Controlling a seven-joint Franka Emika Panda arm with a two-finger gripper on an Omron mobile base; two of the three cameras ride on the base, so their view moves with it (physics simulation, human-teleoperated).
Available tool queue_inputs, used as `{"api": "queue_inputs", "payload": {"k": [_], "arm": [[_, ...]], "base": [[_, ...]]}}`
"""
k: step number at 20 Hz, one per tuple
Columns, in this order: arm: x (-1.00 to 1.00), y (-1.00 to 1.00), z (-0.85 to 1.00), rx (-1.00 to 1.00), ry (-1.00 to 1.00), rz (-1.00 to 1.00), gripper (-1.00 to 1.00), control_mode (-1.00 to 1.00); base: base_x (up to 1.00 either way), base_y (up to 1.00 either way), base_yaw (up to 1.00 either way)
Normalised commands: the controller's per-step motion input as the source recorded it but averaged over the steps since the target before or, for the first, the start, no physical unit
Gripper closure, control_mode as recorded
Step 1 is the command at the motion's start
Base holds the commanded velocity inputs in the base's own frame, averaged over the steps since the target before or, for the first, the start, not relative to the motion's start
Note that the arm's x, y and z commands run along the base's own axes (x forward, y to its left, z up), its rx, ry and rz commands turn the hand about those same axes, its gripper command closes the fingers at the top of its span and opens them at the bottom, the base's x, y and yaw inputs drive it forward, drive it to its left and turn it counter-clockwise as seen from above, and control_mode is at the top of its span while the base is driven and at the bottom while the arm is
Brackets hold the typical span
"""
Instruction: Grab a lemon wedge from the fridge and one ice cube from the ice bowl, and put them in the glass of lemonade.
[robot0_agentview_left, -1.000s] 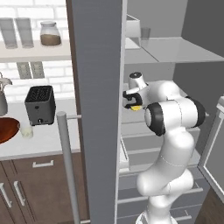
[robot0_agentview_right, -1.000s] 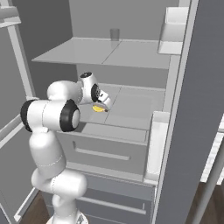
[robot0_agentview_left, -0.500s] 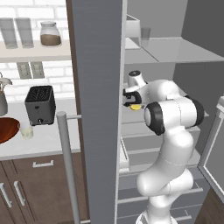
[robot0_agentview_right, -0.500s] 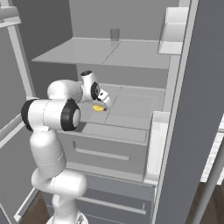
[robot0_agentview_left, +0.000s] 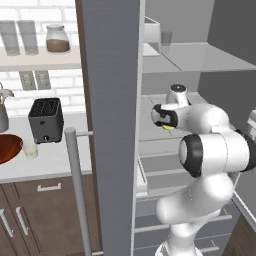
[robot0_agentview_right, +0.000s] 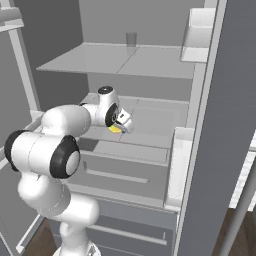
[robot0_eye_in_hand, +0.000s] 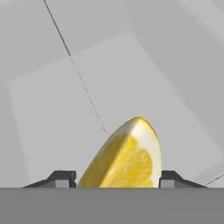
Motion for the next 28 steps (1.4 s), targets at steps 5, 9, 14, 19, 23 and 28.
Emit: {"api": "queue_inputs", "payload": {"k": [5, 9, 14, 19, 23, 28], "arm": [[-0.87, -0.22, 0.55, 0.05, -0.07, 0.07, 1.0, -1.0], [-0.78, 0.04, 1.0, -0.05, 0.06, 0.24, 1.0, -1.0], [-1.0, 0.08, 0.96, -0.12, 0.06, 0.33, 1.0, -1.0], [-1.0, 0.05, 0.63, -0.2, 0.06, 0.25, 1.0, -1.0], [-1.0, 0.01, 0.35, -0.17, 0.01, 0.17, 1.0, -1.0], [-0.98, 0.1, -0.02, -0.03, 0.0, 0.14, 1.0, -1.0]], "base": [[0.0, 0.0, 0.0], [0.0, 0.0, 0.0], [0.0, 0.0, 0.0], [0.0, 0.0, 0.0], [0.0, 0.0, 0.0], [0.0, 0.0, 0.0]]}}
